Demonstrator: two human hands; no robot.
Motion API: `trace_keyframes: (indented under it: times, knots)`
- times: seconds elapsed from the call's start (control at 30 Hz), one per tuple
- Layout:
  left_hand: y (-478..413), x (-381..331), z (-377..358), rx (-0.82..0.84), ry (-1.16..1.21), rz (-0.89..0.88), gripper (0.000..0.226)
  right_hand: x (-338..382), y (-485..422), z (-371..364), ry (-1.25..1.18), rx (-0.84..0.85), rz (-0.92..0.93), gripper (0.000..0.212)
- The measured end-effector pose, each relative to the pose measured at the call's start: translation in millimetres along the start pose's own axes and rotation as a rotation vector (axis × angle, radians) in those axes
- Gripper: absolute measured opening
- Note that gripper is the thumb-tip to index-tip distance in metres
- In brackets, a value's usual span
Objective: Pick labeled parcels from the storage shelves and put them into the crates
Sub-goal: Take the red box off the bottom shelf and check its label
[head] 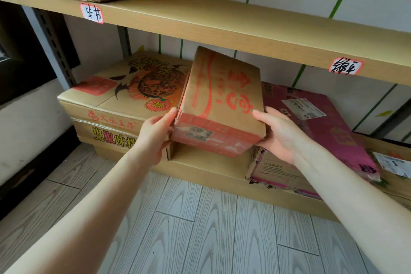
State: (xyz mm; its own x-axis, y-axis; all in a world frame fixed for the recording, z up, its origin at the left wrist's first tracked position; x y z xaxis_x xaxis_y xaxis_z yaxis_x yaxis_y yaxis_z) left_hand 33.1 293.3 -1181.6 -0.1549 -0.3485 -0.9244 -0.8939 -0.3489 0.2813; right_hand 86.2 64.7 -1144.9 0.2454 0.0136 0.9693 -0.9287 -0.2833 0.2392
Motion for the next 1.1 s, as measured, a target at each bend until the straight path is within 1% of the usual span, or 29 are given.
trace_keyframes:
  times: [0.07,0.1,0.13,0.2,0.23,0.27,0.33,0.37,0.4,0.43,0.47,0.57,0.6,0.7,0.77,0.83,0.87,0.9,0.93,0.97,1.0,1.07,1.1]
  knots:
    - [6,-4,-2,0.155,-0.005,0.127,0.055,-3,1,5,-0.045,0.040,0.001,0.045]
    - [7,-5,-4,0.215,0.043,0.155,0.056,-5,1,7,-0.035,0.028,0.002,0.051]
    - [9,-6,-6,0.233,0.114,0.144,0.052,-7,1,8,0.010,-0.002,0.006,0.056]
    - [13,-8,-10,0.216,0.169,0.063,0.036,-7,5,4,0.194,-0.087,0.033,0.057]
    - [15,-9,-12,0.211,0.161,0.019,0.030,-7,7,1,0.260,-0.094,0.042,0.055]
    - [17,-9,-13,0.210,0.150,-0.023,0.025,-7,8,-4,0.292,-0.088,0.029,0.059]
    - [22,-7,-16,0.202,0.111,-0.115,0.015,-4,11,-13,0.324,-0.051,-0.039,0.087]
    - [25,-6,-17,0.193,0.076,-0.174,0.009,-1,12,-19,0.334,-0.005,-0.063,0.098]
    - [27,-4,-18,0.182,0.048,-0.235,0.007,0,12,-25,0.330,0.052,-0.073,0.099]
    - [29,-3,-20,0.171,0.022,-0.293,0.008,0,12,-32,0.307,0.096,-0.060,0.092]
    - [30,-3,-22,0.158,-0.003,-0.335,0.009,-1,11,-36,0.277,0.091,-0.041,0.083]
    - [28,-5,-20,0.116,-0.013,-0.345,0.025,-6,7,-34,0.194,-0.059,-0.016,0.058]
    - [28,-5,-19,0.102,-0.021,-0.354,0.025,-7,6,-32,0.149,-0.063,-0.023,0.052]
    - [25,-7,-17,0.058,-0.130,-0.392,0.008,-6,12,-24,0.020,0.011,-0.045,0.039]
    - [24,-8,-17,0.076,-0.154,-0.272,0.023,-7,15,-18,-0.058,0.068,-0.066,0.038]
    - [22,-10,-16,0.112,-0.112,-0.098,0.050,-8,19,-13,-0.100,0.091,-0.061,0.045]
    - [23,-11,-15,0.121,-0.096,-0.048,0.053,-8,20,-11,-0.112,0.077,-0.053,0.049]
    - [21,-10,-14,0.111,-0.078,-0.045,0.044,-8,20,-8,-0.134,0.041,-0.041,0.053]
    - [22,-10,-12,0.087,-0.046,-0.061,0.029,-9,18,-3,-0.173,-0.019,-0.023,0.053]
    - [21,-10,-10,0.059,-0.007,-0.076,0.016,-8,18,0,-0.207,-0.078,0.003,0.048]
    - [21,-10,-10,0.030,0.035,-0.082,0.008,-6,18,4,-0.214,-0.133,0.030,0.039]
    - [18,-9,-9,-0.013,0.098,-0.079,0.004,-3,18,4,-0.148,-0.183,0.065,0.022]
    - [17,-8,-10,-0.032,0.108,-0.074,0.004,-5,17,3,-0.093,-0.186,0.070,0.019]
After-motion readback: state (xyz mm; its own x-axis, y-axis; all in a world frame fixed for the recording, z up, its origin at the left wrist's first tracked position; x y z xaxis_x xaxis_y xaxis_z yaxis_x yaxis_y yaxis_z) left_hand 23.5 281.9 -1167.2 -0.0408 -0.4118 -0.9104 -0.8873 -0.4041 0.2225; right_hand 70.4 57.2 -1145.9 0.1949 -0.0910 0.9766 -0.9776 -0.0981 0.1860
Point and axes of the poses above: each hand's wrist, its own y-axis away from the middle knuckle, its own z-axis out of the back of the hand, x = y × z, the point moved 1 cm from there along -y, towards the middle knuckle, and after that the axes turned 7 degrees about y, right-handed, at the moved point
